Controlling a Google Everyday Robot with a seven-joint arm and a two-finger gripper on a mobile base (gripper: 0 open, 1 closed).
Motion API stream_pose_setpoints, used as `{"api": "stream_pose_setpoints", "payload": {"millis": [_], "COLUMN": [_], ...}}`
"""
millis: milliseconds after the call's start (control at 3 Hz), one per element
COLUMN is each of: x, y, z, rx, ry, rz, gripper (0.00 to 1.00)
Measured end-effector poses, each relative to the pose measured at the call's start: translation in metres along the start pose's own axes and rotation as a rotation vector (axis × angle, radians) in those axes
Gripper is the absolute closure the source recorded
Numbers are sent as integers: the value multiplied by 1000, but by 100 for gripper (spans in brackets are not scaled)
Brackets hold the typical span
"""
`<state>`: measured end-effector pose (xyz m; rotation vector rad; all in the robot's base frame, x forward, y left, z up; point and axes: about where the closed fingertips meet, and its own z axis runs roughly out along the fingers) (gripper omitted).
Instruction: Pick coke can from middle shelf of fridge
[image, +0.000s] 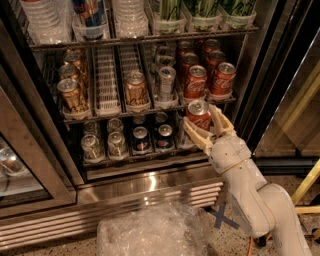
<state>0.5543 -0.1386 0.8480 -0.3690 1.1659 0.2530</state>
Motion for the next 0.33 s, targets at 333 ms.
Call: {"api": "stream_pose_setpoints", "payload": {"millis": [333], "x": [0], "y": [0], "z": [0], "rx": [0], "ry": [0], "rz": [0], "gripper": [100]}}
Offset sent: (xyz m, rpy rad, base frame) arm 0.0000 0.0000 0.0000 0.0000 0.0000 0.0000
